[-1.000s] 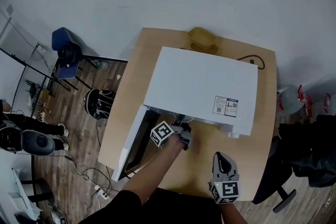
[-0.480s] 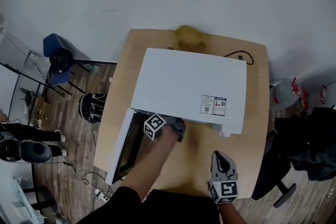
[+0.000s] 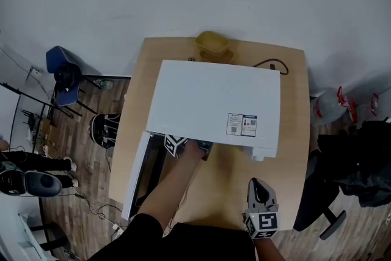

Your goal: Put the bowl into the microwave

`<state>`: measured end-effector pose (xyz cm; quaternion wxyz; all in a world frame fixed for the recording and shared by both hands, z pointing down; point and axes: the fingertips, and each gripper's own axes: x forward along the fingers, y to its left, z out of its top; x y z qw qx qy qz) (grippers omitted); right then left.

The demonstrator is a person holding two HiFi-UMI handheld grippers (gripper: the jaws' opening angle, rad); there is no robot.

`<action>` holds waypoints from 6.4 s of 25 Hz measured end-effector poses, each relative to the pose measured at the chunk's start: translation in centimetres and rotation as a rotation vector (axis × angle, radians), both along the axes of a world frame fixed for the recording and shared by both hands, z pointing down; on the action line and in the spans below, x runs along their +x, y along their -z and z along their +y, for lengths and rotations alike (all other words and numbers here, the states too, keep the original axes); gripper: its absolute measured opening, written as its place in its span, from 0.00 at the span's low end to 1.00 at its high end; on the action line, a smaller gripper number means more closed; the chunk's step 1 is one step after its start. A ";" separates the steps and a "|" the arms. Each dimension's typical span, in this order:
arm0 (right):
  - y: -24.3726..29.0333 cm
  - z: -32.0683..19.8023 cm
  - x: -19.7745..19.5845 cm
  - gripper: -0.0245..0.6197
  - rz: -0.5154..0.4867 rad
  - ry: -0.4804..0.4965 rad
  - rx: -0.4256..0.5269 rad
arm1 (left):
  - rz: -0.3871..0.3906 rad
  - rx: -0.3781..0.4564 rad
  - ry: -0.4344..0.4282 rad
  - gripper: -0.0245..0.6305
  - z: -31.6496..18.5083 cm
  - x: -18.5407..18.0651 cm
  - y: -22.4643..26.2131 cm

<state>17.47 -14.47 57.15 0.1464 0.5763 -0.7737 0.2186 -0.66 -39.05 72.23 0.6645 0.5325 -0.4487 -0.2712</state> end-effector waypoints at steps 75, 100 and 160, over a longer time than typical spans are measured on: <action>0.4 1.3 -2.6 0.13 -0.065 0.031 0.002 | -0.092 -0.149 -0.046 0.50 6.1 -1.2 -0.1; 0.1 1.1 -2.7 0.13 -0.066 0.032 0.004 | -0.188 -0.179 -0.024 0.38 9.3 -3.0 1.1; 16.8 28.9 -12.7 0.13 0.038 0.031 0.269 | -0.987 0.905 -0.434 0.06 51.8 -6.7 31.3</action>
